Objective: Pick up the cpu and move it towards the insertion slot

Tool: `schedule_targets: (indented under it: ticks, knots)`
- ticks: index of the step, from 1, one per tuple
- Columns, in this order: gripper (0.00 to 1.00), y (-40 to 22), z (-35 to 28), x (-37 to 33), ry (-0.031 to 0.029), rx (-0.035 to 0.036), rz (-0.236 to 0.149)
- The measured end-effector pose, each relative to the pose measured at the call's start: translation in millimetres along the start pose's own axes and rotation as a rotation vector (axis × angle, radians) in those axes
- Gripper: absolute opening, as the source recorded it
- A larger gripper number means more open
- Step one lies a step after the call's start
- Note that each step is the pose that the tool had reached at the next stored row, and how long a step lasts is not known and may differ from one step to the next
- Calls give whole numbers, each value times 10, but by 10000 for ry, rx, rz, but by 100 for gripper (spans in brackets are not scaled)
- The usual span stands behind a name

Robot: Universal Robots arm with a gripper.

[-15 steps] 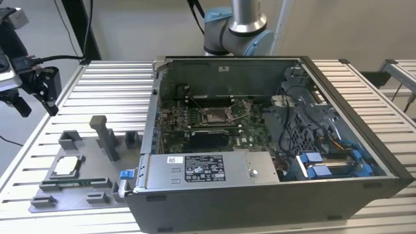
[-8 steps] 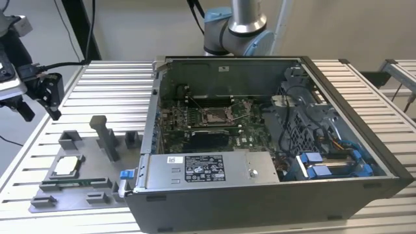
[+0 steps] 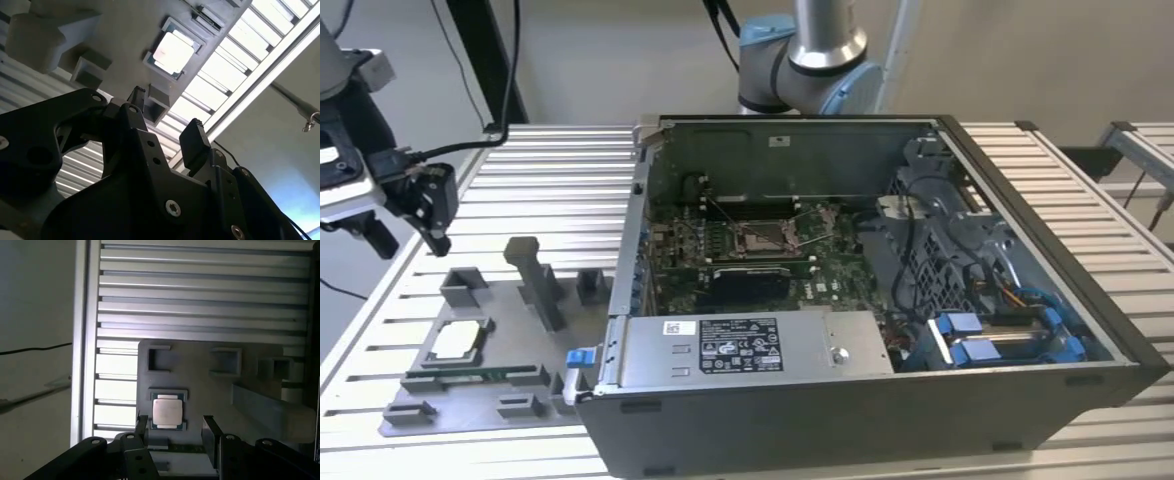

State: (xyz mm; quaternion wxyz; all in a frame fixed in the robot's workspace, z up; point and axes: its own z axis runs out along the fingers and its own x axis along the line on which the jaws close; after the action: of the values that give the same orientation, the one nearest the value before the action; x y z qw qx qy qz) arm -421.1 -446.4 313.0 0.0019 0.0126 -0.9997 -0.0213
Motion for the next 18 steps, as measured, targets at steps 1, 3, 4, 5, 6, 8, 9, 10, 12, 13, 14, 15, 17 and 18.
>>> schedule_targets:
  ticks: [1,3,4,5,6,8,9,10,12,13,14,15,17,18]
  knots:
    - [0,-1,12,0,9,6,0]
    - [0,-1,17,0,36,31,1]
    - [0,-1,17,1,38,38,1]
    - [0,-1,18,1,41,41,2]
    - [100,-1,19,0,44,44,2]
    - [100,-1,20,-1,48,61,2]
    - [100,-1,30,-1,49,62,7]
    - [100,-2,48,1,49,62,9]
    - [100,-4,84,1,48,62,11]
    - [100,-4,101,1,49,63,11]
    - [100,-5,120,1,50,64,11]
    - [100,-6,139,1,49,62,11]
    - [100,-7,175,1,48,62,11]
    - [100,-8,193,0,48,62,11]
